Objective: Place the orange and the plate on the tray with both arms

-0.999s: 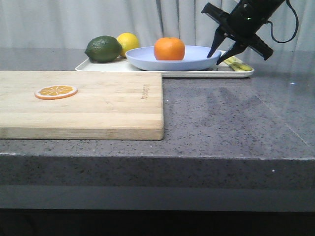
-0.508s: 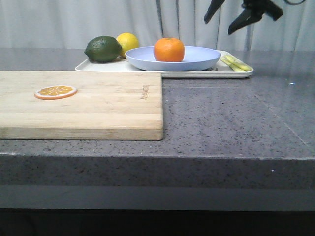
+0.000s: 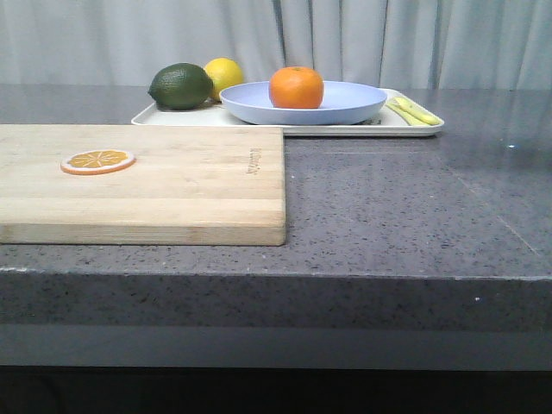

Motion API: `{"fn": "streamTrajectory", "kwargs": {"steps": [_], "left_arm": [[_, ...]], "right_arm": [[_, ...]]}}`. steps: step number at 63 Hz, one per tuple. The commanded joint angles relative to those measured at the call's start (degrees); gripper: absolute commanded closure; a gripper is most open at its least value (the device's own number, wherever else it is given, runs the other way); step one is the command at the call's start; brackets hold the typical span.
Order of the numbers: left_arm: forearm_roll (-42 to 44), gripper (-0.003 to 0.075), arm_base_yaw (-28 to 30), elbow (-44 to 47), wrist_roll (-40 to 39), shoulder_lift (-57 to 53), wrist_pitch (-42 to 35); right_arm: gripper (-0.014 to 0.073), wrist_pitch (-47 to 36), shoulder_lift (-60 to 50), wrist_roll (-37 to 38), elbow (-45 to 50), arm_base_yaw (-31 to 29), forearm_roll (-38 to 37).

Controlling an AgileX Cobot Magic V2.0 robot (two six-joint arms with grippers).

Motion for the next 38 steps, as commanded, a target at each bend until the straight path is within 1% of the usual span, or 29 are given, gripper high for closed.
{"fn": "streamTrajectory", "kwargs": {"steps": [1,11,20,31,38], "left_arm": [[-0.93,0.0085,-0.03,-1.46,-0.52,-0.12,-4.32],[-0.93,0.0085,-0.03,-1.46,-0.52,-0.12,-4.32],[-0.93,0.0085,-0.03,-1.46,-0.52,-0.12,-4.32],[-0.93,0.0085,-0.03,-1.46,-0.52,-0.12,-4.32],[-0.93,0.0085,-0.03,-1.46,-0.52,-0.12,-4.32]], "right_arm": [[0.0125,-8.12,-9.58,-0.66,6.69,-0.06,-1.03],[0.0125,-13.36,-22.01,-0.66,21.26,-0.12,-1.03],[0.0125,-15.56,-31.45,-0.66,32.99,-0.12,-1.03],[0.0125,-18.02,-42.49,-0.66,44.74,-0.12,-1.03],[0.0125,-18.15,-49.97,-0.66,50.62,-0.12,-0.96]]}}
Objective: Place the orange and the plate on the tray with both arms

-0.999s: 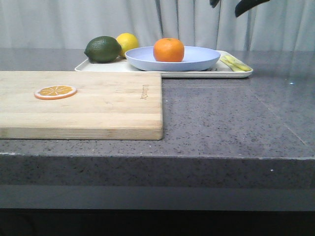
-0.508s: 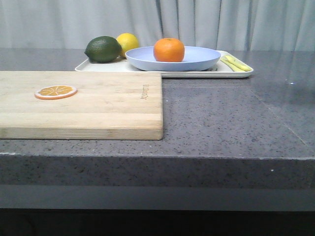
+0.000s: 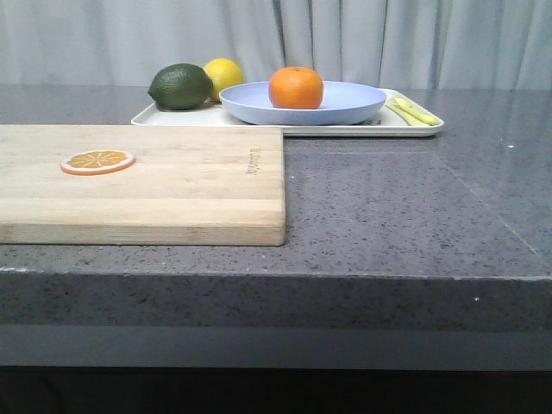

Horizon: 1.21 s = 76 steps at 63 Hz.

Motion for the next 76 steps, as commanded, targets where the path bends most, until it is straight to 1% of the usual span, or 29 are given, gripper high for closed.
{"fn": "streamTrajectory", "kwargs": {"steps": [1,12,21,27,30,34,48,56,63,76], "left_arm": [[-0.84,0.0085,-0.03,-1.46,-0.52,-0.12,-4.32],[-0.84,0.0085,-0.03,-1.46,-0.52,-0.12,-4.32],[-0.84,0.0085,-0.03,-1.46,-0.52,-0.12,-4.32],[-0.84,0.0113,-0.03,-1.46,-0.52,-0.12,-4.32],[-0.84,0.0148,-0.03,-1.46,-0.52,-0.12,-4.32],[-0.84,0.0209,-0.03,-1.46,-0.52,-0.12,-4.32],[-0.84,0.0500,-0.03,-1.46,-0.52,-0.12,-4.32],[-0.84,0.0651,-0.03,-1.46,-0.52,-0.12,-4.32],[-0.84,0.0736,-0.03,-1.46,-0.52,-0.12,-4.32],[-0.84,0.0740,-0.03,-1.46,-0.52,-0.12,-4.32]], "right_arm": [[0.0125,-4.44,-5.87,-0.66,2.46,-0.12,-0.47],[0.0125,-4.38,-14.93,-0.61,8.55,-0.12,-0.47],[0.0125,-4.25,-19.85,-0.61,11.65,-0.12,-0.47],[0.0130,-4.12,-21.21,-0.61,12.14,-0.12,-0.47],[0.0156,-4.08,-21.26,-0.61,12.14,-0.12,-0.39],[0.0232,-4.08,-21.26,-0.61,12.14,-0.12,0.41],[0.0547,-4.08,-21.26,-0.61,12.14,-0.12,2.10],[0.0664,-4.05,-21.26,-0.61,12.14,-0.12,2.10],[0.0659,-4.07,-21.20,-0.67,12.14,-0.12,1.85],[0.0659,-4.01,-21.20,-0.67,12.14,-0.12,1.85]]}}
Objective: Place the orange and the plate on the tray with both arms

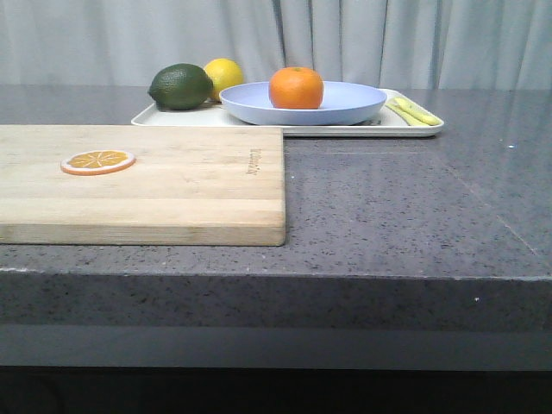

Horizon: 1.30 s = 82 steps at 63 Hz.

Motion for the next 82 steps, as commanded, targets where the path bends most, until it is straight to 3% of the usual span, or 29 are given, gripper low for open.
{"fn": "streamTrajectory", "kwargs": {"steps": [1,28,36,52,65,77,82], "left_arm": [[-0.81,0.0740,-0.03,-1.46,-0.52,-0.12,-4.32],[-0.66,0.0740,1.20,1.80,-0.52,-3.07,-7.06],[1.73,0.0740,8.29,7.98,-0.09,-8.60,-13.55],[1.88,0.0740,20.90,29.23,1.18,-23.36,-31.33],[0.21,0.0740,26.10,42.84,1.18,-36.17,-41.27],[-1.85,0.0740,28.83,50.09,1.18,-41.18,-47.10],[-1.95,0.0740,28.98,49.90,1.18,-41.18,-44.90]], "right_arm": [[0.0659,-3.98,0.44,-0.67,-1.35,-0.12,0.11],[0.0659,-3.96,0.44,-0.67,-1.35,-0.12,0.11],[0.0659,-3.96,0.44,-0.67,-1.35,-0.12,0.11],[0.0659,-3.96,0.44,-0.67,-1.35,-0.12,0.11],[0.0659,-3.96,0.44,-0.67,-1.35,-0.12,0.11],[0.0659,-3.96,0.44,-0.67,-1.35,-0.12,0.11],[0.0659,-4.03,0.44,-0.67,-1.35,-0.12,0.11]]}}
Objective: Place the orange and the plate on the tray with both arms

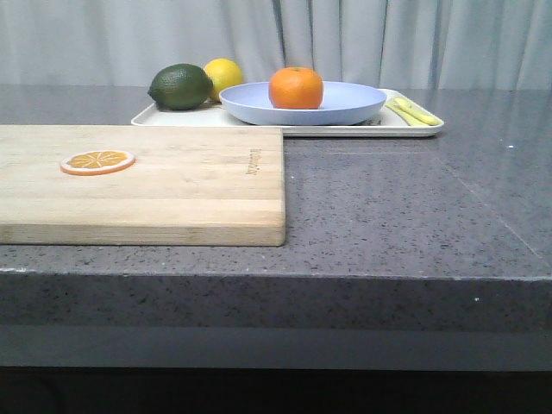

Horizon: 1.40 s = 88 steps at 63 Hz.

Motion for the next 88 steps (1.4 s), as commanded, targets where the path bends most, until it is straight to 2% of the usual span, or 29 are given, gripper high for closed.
{"fn": "streamTrajectory", "kwargs": {"steps": [1,32,43,88], "left_arm": [[-0.98,0.0740,0.24,1.53,0.06,-1.19,-5.10],[-0.71,0.0740,0.24,1.53,-0.28,-1.19,-5.26],[5.55,0.0740,-0.62,1.53,-7.18,-1.19,-5.64],[5.63,0.0740,-1.67,1.53,-7.19,-1.19,-5.53]], "right_arm": [[0.0659,-4.03,0.44,-0.65,-1.42,-0.12,0.11],[0.0659,-3.96,0.44,-0.65,-1.42,-0.12,0.11],[0.0659,-3.96,0.44,-0.65,-1.42,-0.12,0.11],[0.0659,-3.96,0.44,-0.65,-1.42,-0.12,0.11]]}}
